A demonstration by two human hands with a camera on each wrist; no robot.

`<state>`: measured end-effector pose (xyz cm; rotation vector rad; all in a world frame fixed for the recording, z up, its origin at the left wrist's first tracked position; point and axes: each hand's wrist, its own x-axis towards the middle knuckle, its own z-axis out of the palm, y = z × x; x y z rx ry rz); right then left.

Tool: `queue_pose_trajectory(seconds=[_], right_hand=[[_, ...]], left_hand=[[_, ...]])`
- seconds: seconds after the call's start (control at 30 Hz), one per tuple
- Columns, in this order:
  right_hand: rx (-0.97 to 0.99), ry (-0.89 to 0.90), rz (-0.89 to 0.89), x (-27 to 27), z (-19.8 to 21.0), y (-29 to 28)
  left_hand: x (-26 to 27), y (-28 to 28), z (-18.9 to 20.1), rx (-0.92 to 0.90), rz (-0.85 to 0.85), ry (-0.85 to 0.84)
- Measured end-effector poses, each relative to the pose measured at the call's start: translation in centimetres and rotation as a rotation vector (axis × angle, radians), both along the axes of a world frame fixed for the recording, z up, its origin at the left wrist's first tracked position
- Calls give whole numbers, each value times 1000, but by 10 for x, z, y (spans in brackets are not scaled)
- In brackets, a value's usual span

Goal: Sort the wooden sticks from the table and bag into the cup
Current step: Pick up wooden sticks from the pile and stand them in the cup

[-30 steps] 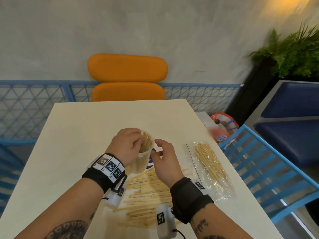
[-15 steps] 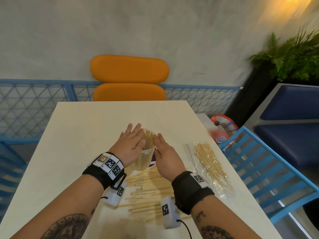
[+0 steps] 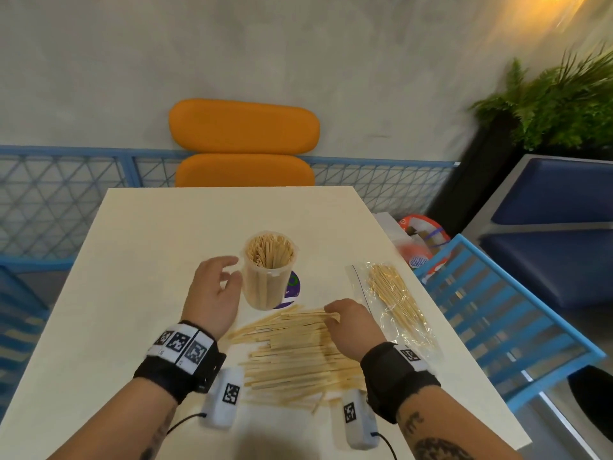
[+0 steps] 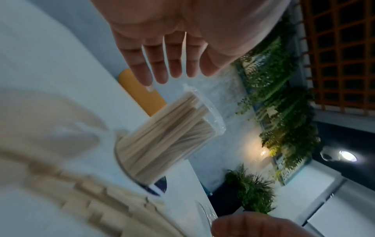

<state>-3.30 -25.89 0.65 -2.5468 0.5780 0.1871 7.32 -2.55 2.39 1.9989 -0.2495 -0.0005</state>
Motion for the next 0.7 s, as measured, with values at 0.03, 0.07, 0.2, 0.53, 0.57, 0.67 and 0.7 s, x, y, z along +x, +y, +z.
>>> queue_pose_trajectory(seconds=[0.03,0.07,0.2,0.53,0.57,0.67,0.7], right_hand=[[-23,23,5,1,-2,2],[-52,49,11,3,-5,3],[-220,139,132,18,-16,5],[-396,127,304,11,-25,19],[-393,110,306,9,-24,18],[-369,60,278,2,-16,19],[-323,25,250,-1,-12,18]], left_hand=[[-7,2,-5,-1,19,54],[-13,3,-13,2,27,113],[-37,1,-39,16,-2,302],[-61,13,-45,-88,48,380],[-62,13,-43,-110,48,382],[-66,11,-35,-138,35,383],[-68,9,-32,-146,29,387]])
